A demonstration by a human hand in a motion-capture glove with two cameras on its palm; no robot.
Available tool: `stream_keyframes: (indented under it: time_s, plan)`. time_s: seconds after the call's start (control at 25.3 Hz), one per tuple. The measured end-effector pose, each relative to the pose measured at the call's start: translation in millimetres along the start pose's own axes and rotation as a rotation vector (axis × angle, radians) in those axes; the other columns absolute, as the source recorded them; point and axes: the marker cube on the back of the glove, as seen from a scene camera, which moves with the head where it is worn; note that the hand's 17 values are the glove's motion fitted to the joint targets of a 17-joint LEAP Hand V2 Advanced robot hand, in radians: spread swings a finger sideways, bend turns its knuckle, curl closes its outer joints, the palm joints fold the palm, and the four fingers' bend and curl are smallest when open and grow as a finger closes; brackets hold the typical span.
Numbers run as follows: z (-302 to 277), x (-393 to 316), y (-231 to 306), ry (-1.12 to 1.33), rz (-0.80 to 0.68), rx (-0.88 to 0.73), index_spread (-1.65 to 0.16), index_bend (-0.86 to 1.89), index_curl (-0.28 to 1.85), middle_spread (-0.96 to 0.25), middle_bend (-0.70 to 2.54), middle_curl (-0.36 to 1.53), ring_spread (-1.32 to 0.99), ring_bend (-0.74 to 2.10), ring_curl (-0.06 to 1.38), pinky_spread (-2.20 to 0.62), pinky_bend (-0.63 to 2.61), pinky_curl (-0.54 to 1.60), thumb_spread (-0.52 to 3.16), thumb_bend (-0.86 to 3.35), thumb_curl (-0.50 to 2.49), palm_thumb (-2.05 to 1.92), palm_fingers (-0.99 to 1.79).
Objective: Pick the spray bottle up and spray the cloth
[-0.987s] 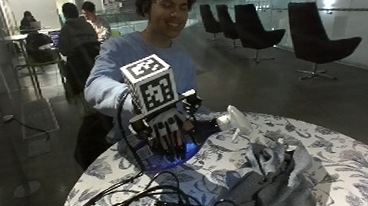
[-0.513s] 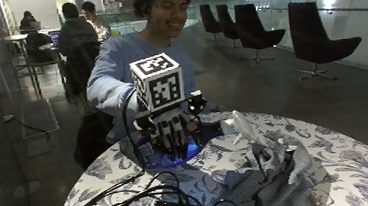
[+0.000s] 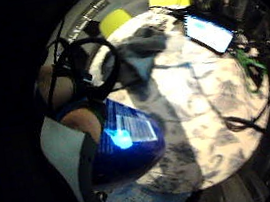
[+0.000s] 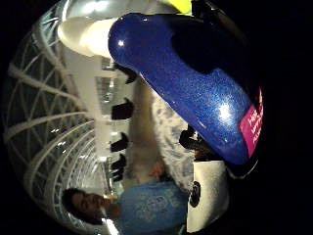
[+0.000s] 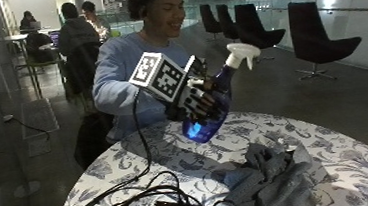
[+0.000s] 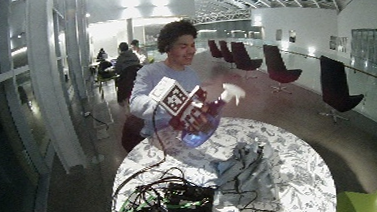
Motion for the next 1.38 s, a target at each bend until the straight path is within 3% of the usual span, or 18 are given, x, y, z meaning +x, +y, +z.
stream_keyframes:
  time_s: [0.2, 0.39, 0.55, 1.14, 1.38]
  plan:
    - [89, -54, 15, -0.309, -0.231, -0.079, -0.34, 0.06, 0.08, -0.05, 0.39, 0.42, -0.01, 0.67, 0.37, 0.18, 0.49, 0.36, 0.79, -0.02, 0.56, 0.98, 0.84]
    - [195, -82, 30, -0.346, -0.33, -0.14, -0.35, 0.07, 0.09, -0.06, 0.4, 0.42, -0.01, 0.68, 0.37, 0.23, 0.42, 0.34, 0.8, -0.03, 0.56, 0.98, 0.83]
    - [247, -85, 35, -0.314, -0.359, -0.157, -0.34, 0.07, 0.1, -0.06, 0.39, 0.42, -0.01, 0.68, 0.36, 0.24, 0.38, 0.33, 0.8, -0.03, 0.56, 0.98, 0.83]
    - [262, -75, 46, -0.244, -0.417, -0.166, -0.33, 0.05, 0.11, -0.09, 0.32, 0.4, -0.04, 0.64, 0.35, 0.19, 0.47, 0.36, 0.85, -0.03, 0.55, 0.94, 0.84]
    - [219, -65, 64, -0.159, -0.447, -0.158, -0.35, 0.02, 0.09, -0.07, 0.32, 0.41, -0.03, 0.6, 0.36, 0.19, 0.5, 0.39, 0.88, -0.05, 0.52, 0.89, 0.59]
